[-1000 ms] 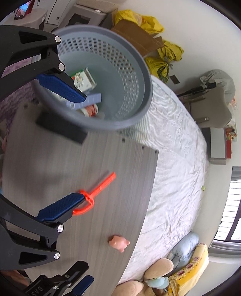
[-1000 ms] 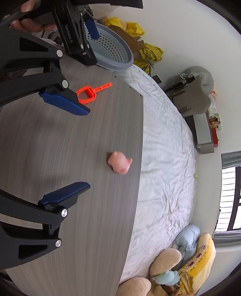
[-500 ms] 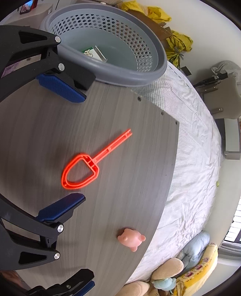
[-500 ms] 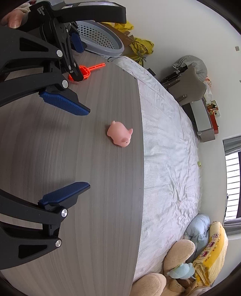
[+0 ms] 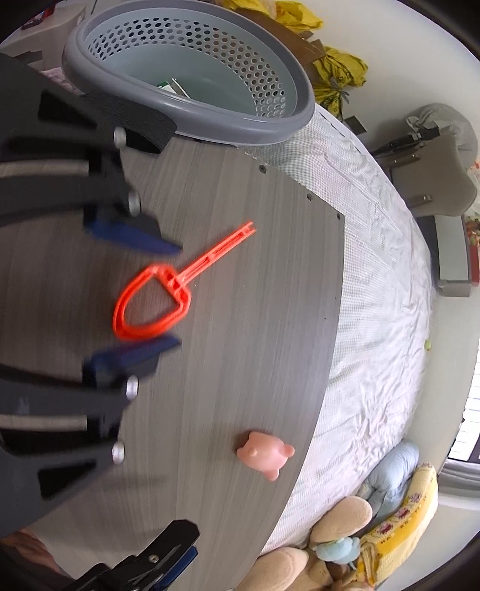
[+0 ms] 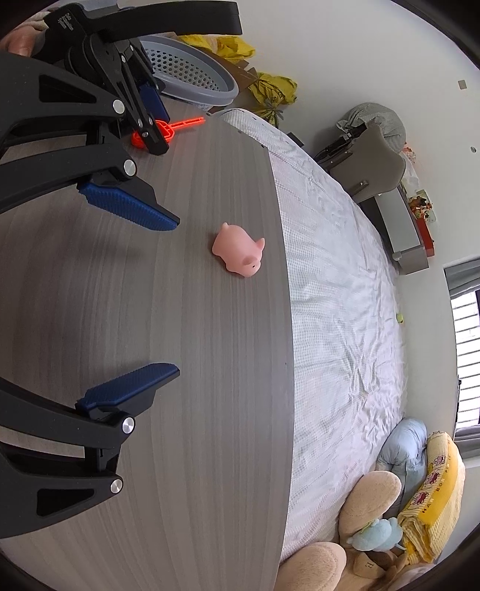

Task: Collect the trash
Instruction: 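Grasp the orange scoop with the left gripper while the right gripper approaches the pink pig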

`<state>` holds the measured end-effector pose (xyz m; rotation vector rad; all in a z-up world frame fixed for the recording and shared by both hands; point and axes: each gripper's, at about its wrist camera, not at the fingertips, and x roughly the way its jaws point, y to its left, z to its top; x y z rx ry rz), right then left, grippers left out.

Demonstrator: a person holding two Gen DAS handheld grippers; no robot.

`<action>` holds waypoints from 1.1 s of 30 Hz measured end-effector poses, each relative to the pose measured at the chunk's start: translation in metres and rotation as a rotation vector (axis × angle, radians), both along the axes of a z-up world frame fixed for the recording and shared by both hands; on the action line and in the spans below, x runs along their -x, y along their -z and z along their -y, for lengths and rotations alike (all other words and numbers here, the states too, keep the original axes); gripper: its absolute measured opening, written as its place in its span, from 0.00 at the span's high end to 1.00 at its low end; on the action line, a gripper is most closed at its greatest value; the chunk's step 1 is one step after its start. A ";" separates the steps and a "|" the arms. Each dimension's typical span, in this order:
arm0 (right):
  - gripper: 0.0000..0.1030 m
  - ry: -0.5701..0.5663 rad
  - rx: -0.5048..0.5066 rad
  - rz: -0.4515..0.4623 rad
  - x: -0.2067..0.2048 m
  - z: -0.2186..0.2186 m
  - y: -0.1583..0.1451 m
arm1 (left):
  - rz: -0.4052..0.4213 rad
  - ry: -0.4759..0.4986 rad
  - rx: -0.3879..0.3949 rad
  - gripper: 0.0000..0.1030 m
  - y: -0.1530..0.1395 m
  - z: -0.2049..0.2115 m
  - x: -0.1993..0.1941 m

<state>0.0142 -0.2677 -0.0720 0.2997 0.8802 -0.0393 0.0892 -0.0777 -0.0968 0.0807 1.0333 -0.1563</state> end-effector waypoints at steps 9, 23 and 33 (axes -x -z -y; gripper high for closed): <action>0.31 -0.033 -0.015 0.013 -0.014 -0.008 -0.002 | 0.043 0.020 -0.022 0.64 -0.020 -0.006 0.008; 0.31 -0.010 0.033 -0.071 -0.084 -0.034 0.016 | 0.175 0.015 -0.046 0.64 -0.067 -0.028 0.015; 0.62 -0.031 0.074 -0.081 -0.092 -0.041 0.020 | 0.192 -0.007 -0.033 0.64 -0.078 -0.046 0.021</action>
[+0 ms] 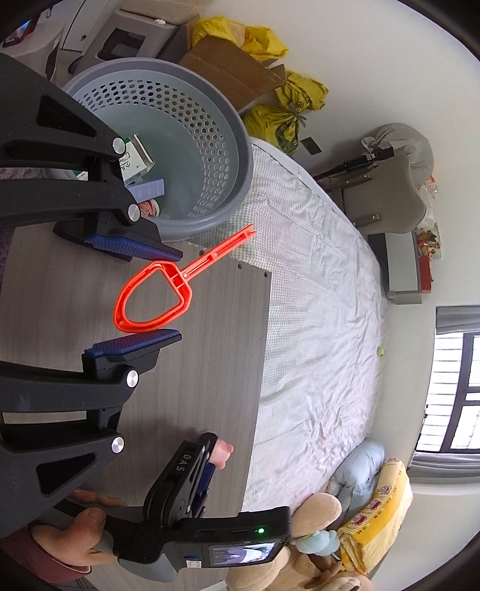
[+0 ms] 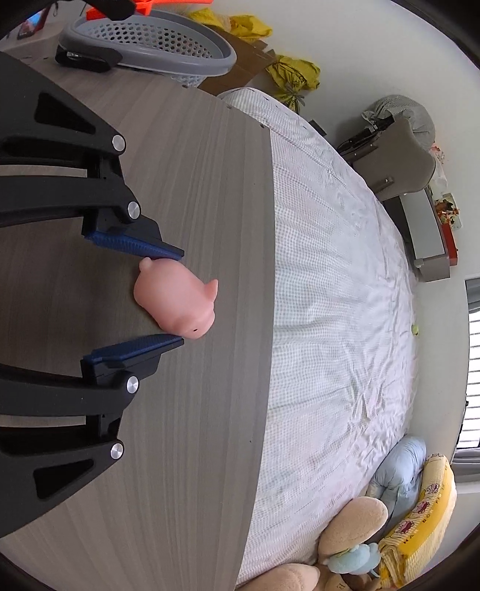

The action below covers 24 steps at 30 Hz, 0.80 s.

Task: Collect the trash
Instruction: 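Grasp the pink toy pig with the right gripper while the left gripper lifts the scoop, then carry the scoop and pig over the basket and open both grippers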

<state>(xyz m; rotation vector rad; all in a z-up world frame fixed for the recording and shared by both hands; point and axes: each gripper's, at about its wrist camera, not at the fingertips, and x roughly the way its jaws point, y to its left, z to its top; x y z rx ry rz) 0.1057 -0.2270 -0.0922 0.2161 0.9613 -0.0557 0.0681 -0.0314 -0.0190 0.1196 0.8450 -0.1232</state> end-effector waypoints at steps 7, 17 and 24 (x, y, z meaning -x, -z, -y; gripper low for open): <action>0.62 -0.066 -0.018 0.046 0.021 -0.025 -0.024 | 0.021 -0.049 -0.003 0.64 -0.004 -0.029 0.001; 0.62 -0.278 -0.063 0.139 0.034 -0.114 -0.074 | 0.046 -0.186 -0.037 0.64 -0.012 -0.103 -0.004; 0.62 -0.447 -0.058 0.152 0.023 -0.186 -0.087 | 0.014 -0.261 -0.055 0.64 -0.001 -0.159 -0.010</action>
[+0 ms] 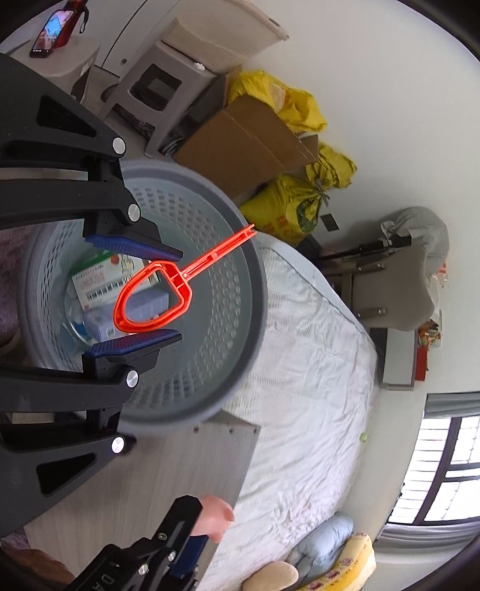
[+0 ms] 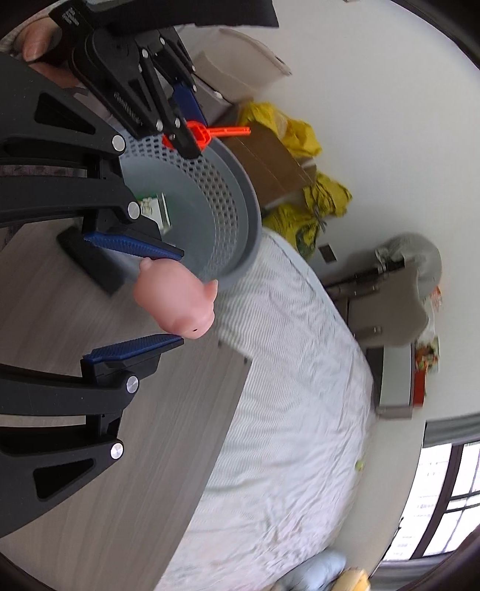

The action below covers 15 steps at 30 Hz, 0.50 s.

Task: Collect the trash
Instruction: 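Carry the scoop and pig over the basket and open both grippers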

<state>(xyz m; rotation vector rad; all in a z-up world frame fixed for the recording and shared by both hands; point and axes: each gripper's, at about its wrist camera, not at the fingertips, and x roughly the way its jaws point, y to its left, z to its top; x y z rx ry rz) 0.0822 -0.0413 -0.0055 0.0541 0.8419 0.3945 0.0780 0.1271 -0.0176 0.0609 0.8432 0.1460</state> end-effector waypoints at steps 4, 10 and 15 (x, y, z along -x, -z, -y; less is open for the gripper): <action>0.62 -0.060 0.004 -0.009 -0.010 -0.029 0.002 | -0.026 -0.025 -0.005 0.64 0.008 -0.022 -0.005; 0.61 -0.140 0.020 -0.033 -0.024 -0.067 0.011 | -0.048 -0.058 0.006 0.63 0.017 -0.041 -0.014; 0.61 -0.171 0.049 -0.066 -0.034 -0.086 0.022 | -0.051 -0.080 0.017 0.42 0.020 -0.051 -0.017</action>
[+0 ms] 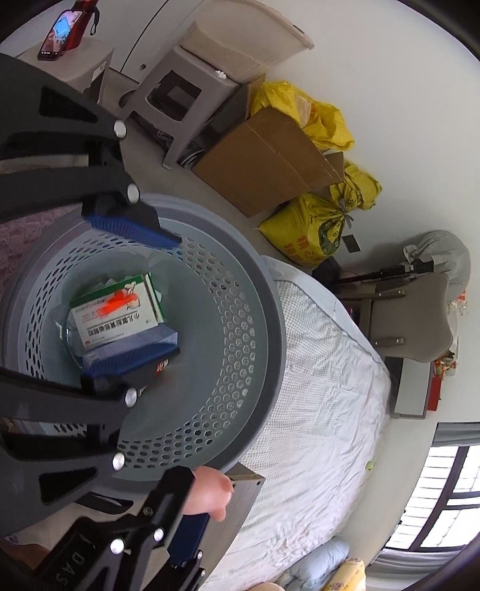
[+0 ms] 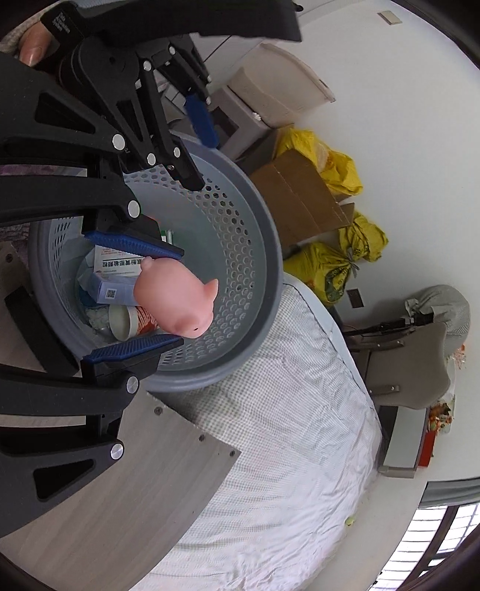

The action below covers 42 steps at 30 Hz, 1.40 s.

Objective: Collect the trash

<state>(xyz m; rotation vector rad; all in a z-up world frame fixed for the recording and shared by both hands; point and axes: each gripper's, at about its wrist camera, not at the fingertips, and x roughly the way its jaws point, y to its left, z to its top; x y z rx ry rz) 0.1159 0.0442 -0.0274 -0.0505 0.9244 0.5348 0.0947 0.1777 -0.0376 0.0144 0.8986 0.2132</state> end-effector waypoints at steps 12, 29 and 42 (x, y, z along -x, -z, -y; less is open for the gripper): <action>0.36 0.029 0.021 0.004 -0.001 -0.002 0.003 | 0.003 -0.052 -0.009 0.16 -0.004 -0.012 0.002; 0.32 0.063 0.045 0.010 0.003 0.002 -0.002 | 0.002 -0.071 -0.001 0.07 -0.009 -0.014 0.007; 0.32 0.072 0.062 0.027 0.007 0.002 -0.008 | -0.006 -0.085 0.003 0.06 -0.010 -0.017 0.010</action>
